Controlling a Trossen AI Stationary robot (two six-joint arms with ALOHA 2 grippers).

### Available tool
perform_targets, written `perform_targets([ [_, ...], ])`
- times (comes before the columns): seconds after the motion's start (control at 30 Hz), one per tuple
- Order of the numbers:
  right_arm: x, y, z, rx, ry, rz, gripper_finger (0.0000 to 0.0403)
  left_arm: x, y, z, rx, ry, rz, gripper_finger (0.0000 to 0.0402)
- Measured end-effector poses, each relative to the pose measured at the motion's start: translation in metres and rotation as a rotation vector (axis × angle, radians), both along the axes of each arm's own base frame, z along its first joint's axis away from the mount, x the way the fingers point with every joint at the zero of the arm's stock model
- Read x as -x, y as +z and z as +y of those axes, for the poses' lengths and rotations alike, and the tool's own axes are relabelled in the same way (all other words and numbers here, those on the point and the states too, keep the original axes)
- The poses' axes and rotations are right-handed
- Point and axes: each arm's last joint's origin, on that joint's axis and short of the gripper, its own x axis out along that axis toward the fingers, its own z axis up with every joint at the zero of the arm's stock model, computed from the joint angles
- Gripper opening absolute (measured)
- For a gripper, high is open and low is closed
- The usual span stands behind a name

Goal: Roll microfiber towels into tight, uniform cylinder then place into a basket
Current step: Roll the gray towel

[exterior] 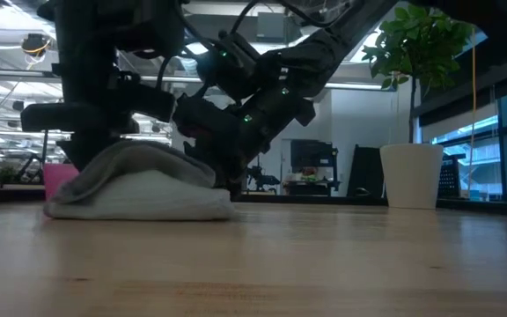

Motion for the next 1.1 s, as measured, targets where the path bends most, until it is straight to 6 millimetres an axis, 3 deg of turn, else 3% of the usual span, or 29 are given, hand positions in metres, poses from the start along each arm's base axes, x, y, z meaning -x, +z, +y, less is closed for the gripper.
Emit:
perform_targets([
  [0.37, -0.002, 0.004, -0.010, -0.123, 0.080, -0.005, 0.0093, 0.000, -0.001, -0.002, 0.005, -0.004, 0.001, 0.0000],
  [0.6, -0.009, 0.016, -0.020, -0.178, 0.103, 0.029, 0.0105, 0.003, -0.001, -0.011, -0.006, -0.037, -0.001, 0.0000],
  [0.93, -0.014, 0.033, -0.025, 0.043, 0.014, 0.115, 0.0106, 0.006, -0.001, -0.019, -0.025, -0.060, -0.004, 0.0000],
  [1.1, -0.018, 0.054, -0.027, 0.146, -0.017, 0.144, 0.0106, 0.007, -0.001, -0.021, -0.030, -0.057, -0.007, 0.0000],
])
